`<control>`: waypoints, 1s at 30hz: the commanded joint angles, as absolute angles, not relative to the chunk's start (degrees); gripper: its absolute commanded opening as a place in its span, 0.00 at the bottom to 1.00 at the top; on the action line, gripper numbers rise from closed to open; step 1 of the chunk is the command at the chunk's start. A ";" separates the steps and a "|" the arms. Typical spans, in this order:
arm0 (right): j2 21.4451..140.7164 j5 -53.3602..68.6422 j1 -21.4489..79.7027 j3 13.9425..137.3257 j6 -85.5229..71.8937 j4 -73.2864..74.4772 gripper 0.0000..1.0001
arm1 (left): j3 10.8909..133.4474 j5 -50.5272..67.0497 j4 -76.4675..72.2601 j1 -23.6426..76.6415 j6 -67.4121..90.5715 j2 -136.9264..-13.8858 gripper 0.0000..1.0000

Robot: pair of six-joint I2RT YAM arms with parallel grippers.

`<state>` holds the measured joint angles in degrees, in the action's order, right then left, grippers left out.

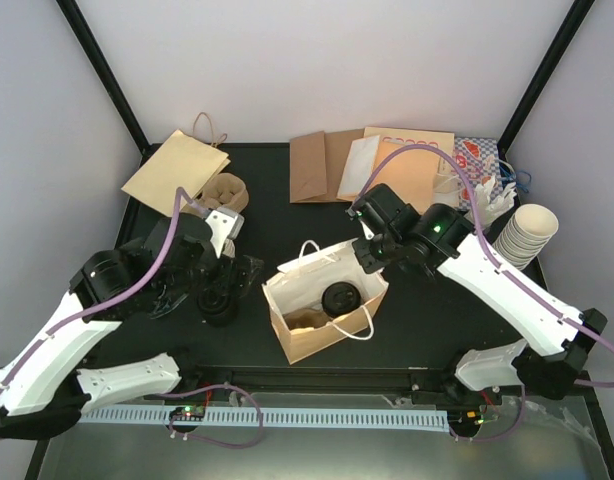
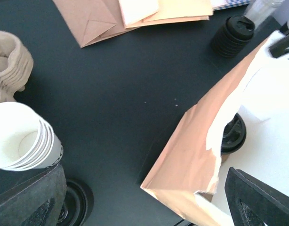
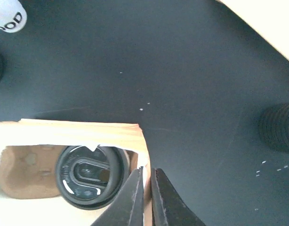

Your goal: Pack the takeout coffee

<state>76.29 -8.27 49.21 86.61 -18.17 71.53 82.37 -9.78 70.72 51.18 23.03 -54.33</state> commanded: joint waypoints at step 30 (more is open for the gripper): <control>94.41 -18.96 27.18 103.87 -14.48 65.39 0.10 | 78.08 -2.03 65.81 37.85 18.50 -53.96 0.98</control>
